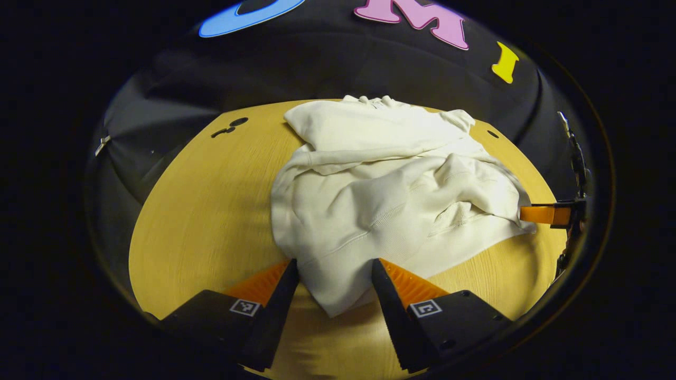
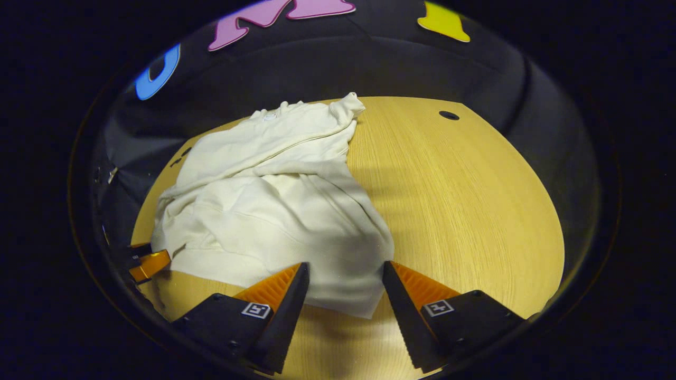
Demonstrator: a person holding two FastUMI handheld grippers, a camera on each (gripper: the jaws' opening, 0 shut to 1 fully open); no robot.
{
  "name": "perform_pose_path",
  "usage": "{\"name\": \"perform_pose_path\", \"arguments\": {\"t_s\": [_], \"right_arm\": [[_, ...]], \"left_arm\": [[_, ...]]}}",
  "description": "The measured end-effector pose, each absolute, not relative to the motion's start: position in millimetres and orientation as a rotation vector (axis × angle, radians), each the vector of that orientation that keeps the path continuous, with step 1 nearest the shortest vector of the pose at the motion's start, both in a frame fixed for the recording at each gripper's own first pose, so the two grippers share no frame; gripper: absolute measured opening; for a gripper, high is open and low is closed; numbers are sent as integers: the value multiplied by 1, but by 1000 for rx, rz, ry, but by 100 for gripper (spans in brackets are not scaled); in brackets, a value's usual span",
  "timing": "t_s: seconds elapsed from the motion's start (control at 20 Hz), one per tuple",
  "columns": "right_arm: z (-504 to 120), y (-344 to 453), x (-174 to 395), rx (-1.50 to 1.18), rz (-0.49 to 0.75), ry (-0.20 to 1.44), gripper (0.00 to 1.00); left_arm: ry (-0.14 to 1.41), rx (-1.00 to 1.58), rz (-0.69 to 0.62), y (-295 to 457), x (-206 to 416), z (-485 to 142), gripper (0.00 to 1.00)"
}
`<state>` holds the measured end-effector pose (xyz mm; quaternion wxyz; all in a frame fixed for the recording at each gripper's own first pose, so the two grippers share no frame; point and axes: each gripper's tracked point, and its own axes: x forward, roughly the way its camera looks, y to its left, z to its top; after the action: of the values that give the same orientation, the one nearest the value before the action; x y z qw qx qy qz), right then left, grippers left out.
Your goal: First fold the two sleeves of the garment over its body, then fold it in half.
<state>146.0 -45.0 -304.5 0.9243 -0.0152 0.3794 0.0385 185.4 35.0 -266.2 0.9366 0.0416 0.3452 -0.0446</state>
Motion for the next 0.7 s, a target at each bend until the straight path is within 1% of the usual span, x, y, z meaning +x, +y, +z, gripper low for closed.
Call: {"name": "perform_pose_path", "arguments": {"t_s": [0.05, 0.1, 0.15, 0.2, 0.25, 0.3, 0.35, 0.4, 0.45, 0.5, 0.55, 0.6, 0.7], "right_arm": [[-304, -48, 146, -61, 74, 777, 83], [-304, -47, 147, -67, 75, 774, 71], [-305, -44, 146, -56, 78, 782, 71], [-303, -45, 147, -45, 67, 785, 66], [-304, -44, 147, -35, 61, 791, 43], [-304, -42, 148, -30, 60, 791, 28], [-304, -42, 147, -30, 53, 794, 25], [-303, -42, 148, -34, 52, 791, 17], [-305, -40, 148, -39, 55, 790, 10], [-304, -38, 146, -36, 68, 795, 8], [-304, -37, 147, -25, 73, 794, 0], [-302, -37, 145, -15, 77, 793, 6], [-300, -37, 145, 0, 85, 788, 6]], "left_arm": [[704, 86, -99, 32, 185, -266, 87], [706, 86, -110, 27, 184, -267, 77], [703, 91, -119, 23, 184, -268, 76], [698, 94, -125, 18, 184, -267, 55], [693, 100, -120, 13, 185, -268, 42], [686, 112, -114, 10, 184, -269, 30], [681, 126, -105, 9, 184, -270, 24], [674, 133, -92, 9, 183, -268, 17], [670, 135, -80, 8, 184, -268, 13], [665, 136, -73, 8, 184, -268, 8], [666, 133, -72, 7, 184, -268, 7], [666, 125, -74, 7, 184, -267, 7], [676, 113, -80, 7, 182, -265, 7]]}}
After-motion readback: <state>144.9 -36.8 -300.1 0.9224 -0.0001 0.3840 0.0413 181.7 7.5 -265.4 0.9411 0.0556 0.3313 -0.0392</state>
